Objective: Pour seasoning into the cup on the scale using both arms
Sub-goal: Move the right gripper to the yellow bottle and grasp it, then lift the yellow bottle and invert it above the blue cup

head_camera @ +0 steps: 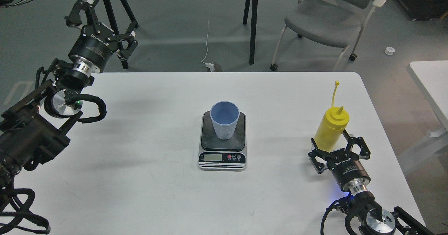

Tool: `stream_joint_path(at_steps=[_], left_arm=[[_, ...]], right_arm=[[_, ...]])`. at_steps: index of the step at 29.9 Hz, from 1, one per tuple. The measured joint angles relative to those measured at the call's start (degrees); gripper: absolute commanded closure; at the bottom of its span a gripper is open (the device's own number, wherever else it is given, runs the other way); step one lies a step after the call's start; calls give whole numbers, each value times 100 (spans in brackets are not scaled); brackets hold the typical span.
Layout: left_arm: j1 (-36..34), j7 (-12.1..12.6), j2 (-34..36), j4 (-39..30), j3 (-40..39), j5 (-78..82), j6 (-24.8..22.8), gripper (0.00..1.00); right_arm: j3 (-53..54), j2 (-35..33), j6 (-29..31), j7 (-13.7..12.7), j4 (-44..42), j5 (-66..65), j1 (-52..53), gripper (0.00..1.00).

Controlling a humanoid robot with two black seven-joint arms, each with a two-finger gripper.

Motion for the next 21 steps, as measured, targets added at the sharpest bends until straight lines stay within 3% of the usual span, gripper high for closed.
stream_joint_path(at_steps=[2, 4, 6, 13, 21], left_arm=[[0, 10, -21, 0, 2, 0, 11, 0], [-16, 15, -53, 0, 13, 0, 22, 0], [-34, 16, -70, 0, 34, 1, 30, 0], [-43, 17, -67, 0, 82, 1, 47, 0], [-47, 16, -24, 0, 82, 1, 56, 0]], right_arm=[[28, 27, 0, 57, -99, 3, 94, 13], [32, 47, 0, 169, -168, 5, 169, 29], [0, 55, 0, 257, -219, 5, 245, 37], [-49, 192, 0, 315, -652, 5, 612, 49], [-57, 92, 0, 315, -547, -414, 1244, 50]])
